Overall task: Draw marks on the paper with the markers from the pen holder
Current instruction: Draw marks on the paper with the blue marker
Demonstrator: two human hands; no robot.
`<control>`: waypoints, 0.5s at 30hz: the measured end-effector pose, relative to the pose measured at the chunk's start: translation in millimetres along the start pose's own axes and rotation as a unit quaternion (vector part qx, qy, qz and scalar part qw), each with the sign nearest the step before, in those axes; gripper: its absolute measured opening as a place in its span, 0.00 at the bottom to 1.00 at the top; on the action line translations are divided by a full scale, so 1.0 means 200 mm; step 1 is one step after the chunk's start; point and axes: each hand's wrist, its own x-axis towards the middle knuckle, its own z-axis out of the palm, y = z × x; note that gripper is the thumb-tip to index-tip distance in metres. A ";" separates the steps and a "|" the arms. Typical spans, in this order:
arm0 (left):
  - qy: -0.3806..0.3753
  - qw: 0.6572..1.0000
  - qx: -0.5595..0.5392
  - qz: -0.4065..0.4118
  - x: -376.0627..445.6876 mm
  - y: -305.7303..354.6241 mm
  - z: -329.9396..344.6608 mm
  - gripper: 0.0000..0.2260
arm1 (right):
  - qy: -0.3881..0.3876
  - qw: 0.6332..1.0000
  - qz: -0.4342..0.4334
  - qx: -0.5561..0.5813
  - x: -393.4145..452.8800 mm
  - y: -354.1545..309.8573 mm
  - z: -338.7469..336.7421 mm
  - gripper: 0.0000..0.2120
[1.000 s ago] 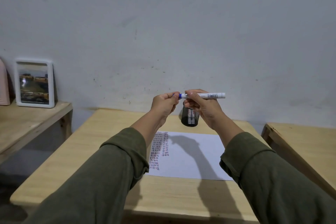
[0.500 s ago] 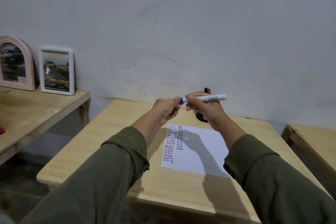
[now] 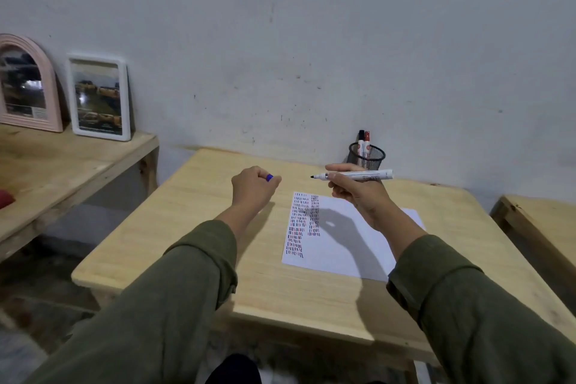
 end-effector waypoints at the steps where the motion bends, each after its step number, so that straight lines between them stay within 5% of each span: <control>1: -0.006 1.000 0.015 0.002 -0.01 -0.03 0.02 0.08 | 0.007 1.000 0.008 0.002 -0.01 0.03 0.00 0.05; 8: -0.033 0.999 0.039 0.003 -0.07 -0.18 0.14 0.01 | 0.019 0.999 0.038 0.014 -0.05 0.14 0.00 0.06; 15: -0.046 0.996 0.080 0.011 -0.06 -0.23 0.18 0.07 | 0.012 0.999 0.044 0.018 -0.04 0.17 0.01 0.05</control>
